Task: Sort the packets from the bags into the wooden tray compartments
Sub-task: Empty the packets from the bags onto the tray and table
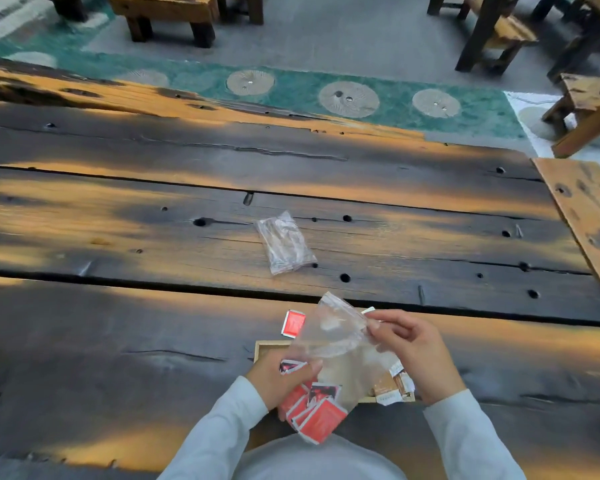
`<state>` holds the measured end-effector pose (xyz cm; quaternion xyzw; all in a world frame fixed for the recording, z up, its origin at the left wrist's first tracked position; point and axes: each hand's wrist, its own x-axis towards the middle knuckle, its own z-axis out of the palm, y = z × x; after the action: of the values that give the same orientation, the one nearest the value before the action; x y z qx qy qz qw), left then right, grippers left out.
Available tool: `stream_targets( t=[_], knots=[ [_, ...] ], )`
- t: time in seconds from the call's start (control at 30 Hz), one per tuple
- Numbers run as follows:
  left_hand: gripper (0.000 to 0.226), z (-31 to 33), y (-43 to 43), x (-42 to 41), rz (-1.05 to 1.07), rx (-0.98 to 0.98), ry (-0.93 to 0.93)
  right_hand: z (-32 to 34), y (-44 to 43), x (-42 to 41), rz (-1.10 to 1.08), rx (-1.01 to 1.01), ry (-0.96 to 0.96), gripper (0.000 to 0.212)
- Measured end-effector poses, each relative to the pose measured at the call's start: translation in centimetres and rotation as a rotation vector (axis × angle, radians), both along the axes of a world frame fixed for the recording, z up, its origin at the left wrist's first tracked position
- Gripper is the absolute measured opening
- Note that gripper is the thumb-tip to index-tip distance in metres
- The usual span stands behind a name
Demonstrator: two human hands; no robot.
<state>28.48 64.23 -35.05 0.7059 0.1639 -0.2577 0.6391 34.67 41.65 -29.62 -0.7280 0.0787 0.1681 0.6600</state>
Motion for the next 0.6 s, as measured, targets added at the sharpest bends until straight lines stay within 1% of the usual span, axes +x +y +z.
stream_targets(
  t=[0.1, 0.13, 0.23, 0.27, 0.3, 0.33, 0.37, 0.43, 0.47, 0.5, 0.6],
  knots=[
    [0.007, -0.4, 0.1, -0.2, 0.006, 0.051, 0.019, 0.8, -0.9, -0.2, 0.145, -0.060, 0.015, 0.019],
    [0.014, -0.5, 0.1, -0.3, 0.013, 0.064, 0.025, 1.0, -1.2, -0.2, 0.177, -0.062, 0.041, 0.021],
    [0.065, -1.0, 0.4, -0.3, 0.033, 0.108, 0.052, 1.8, -1.3, -0.6, 0.218, -0.021, 0.107, 0.027],
    [0.076, -1.1, 0.5, -0.3, 0.042, 0.117, 0.080, 2.1, -1.2, -0.8, 0.231, -0.011, 0.118, 0.029],
    [0.082, -1.3, 0.7, -0.3, 0.056, 0.132, 0.111, 2.4, -1.1, -1.1, 0.245, 0.005, 0.131, 0.031],
    [0.083, -1.3, 0.7, -0.3, 0.068, 0.139, 0.128, 2.7, -0.8, -1.3, 0.261, 0.026, 0.153, 0.033],
    [0.079, -1.3, 0.6, -0.3, 0.074, 0.148, 0.117, 3.0, -0.6, -1.6, 0.279, 0.049, 0.178, 0.033],
    [0.057, -1.2, 0.2, -0.2, 0.081, 0.172, 0.043, 3.2, 0.0, -2.1, 0.295, 0.078, 0.209, 0.031],
    [0.046, -1.2, 0.0, -0.1, 0.111, 0.167, 0.013, 3.2, 0.3, -2.3, 0.285, 0.076, 0.204, 0.030],
    [0.041, -1.0, -0.4, -0.1, 0.153, 0.157, -0.009, 3.0, 0.5, -2.5, 0.271, 0.068, 0.188, 0.031],
    [0.032, 0.0, -1.4, 0.2, 0.294, 0.219, -0.124, 2.5, 1.3, -2.7, 0.228, 0.049, 0.143, 0.030]
  ],
)
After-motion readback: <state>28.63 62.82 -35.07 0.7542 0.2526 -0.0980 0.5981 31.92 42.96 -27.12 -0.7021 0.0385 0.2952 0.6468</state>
